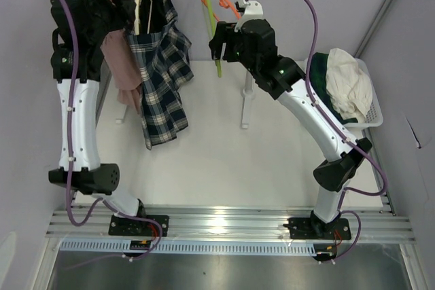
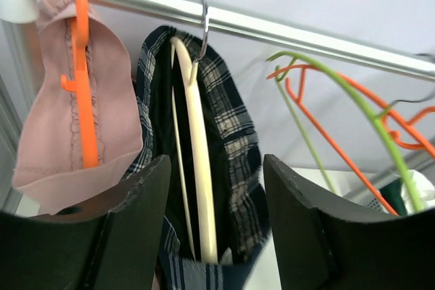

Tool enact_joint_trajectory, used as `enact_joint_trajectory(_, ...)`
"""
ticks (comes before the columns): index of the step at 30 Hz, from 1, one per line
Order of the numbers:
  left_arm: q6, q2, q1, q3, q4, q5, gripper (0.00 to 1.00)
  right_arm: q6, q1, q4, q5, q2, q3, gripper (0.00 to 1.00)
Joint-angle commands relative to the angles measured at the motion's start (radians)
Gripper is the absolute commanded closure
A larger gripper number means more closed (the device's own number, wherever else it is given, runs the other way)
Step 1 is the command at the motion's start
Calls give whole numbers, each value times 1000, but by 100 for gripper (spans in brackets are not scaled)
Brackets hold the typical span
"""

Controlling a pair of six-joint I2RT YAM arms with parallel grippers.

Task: Place the skirt on the hanger

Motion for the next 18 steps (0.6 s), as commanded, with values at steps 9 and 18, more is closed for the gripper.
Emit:
enact_joint_trajectory(9,10,-345,-123,-303,79,87,36,82,-5,27,-43,-244,-186,1)
enact_joint_trajectory(18,-40,-635,-334,-818,185,67,36,154,-2,64,-27,-606,-673,1)
